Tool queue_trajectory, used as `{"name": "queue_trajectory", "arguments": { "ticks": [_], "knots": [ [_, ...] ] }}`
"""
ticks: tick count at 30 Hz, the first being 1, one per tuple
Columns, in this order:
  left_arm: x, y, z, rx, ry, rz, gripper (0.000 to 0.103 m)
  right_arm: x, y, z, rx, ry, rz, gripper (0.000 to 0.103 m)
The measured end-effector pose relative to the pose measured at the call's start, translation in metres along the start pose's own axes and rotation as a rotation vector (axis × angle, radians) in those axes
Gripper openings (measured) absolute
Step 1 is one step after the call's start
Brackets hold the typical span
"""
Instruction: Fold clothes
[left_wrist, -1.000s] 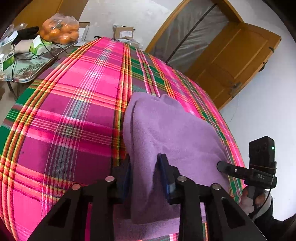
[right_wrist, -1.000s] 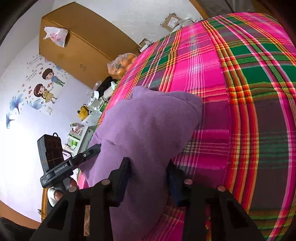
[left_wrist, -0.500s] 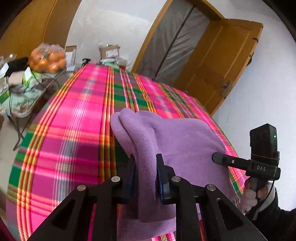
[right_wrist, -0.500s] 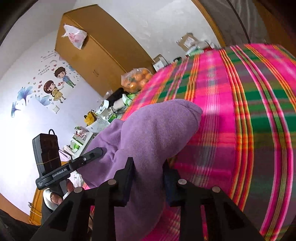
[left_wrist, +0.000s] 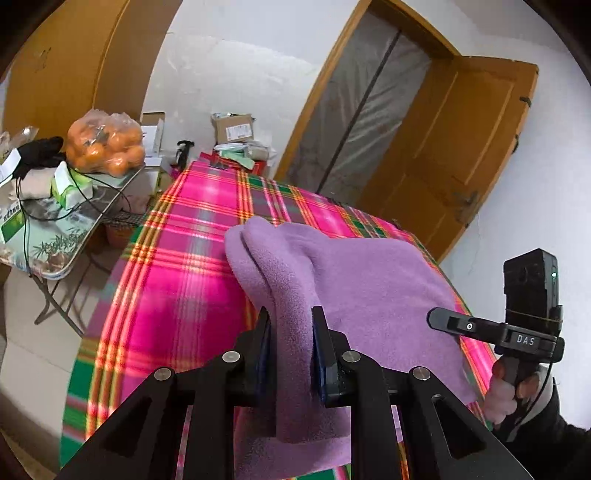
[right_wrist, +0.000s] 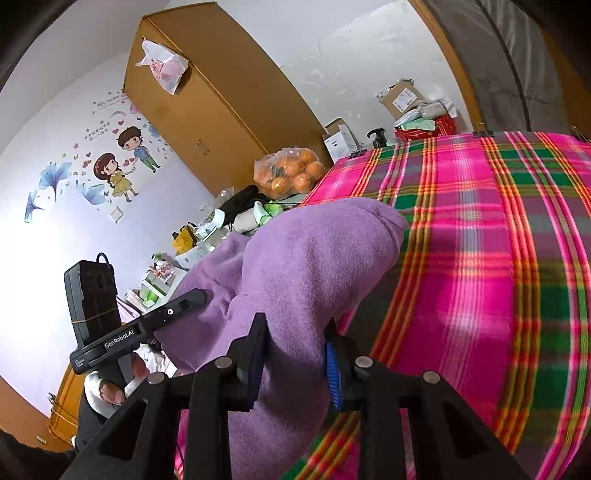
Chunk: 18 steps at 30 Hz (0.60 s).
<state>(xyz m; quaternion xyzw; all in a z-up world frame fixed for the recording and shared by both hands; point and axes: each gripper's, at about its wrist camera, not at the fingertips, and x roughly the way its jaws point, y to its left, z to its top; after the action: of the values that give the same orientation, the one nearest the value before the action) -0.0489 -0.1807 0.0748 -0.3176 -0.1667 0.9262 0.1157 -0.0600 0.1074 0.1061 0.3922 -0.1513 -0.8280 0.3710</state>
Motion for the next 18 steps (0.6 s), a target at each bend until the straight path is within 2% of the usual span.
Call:
{"name": "queue_trajectory", "arguments": {
  "ticks": [9, 18],
  "knots": [
    [0.044, 0.038, 0.037, -0.004, 0.021, 0.035, 0.021, 0.062, -0.019, 0.041, 0.001, 0.039, -0.020, 0.029],
    [0.089, 0.084, 0.067, -0.037, 0.014, 0.040, 0.021, 0.123, -0.050, 0.079, 0.019, 0.053, -0.039, 0.030]
  ]
}}
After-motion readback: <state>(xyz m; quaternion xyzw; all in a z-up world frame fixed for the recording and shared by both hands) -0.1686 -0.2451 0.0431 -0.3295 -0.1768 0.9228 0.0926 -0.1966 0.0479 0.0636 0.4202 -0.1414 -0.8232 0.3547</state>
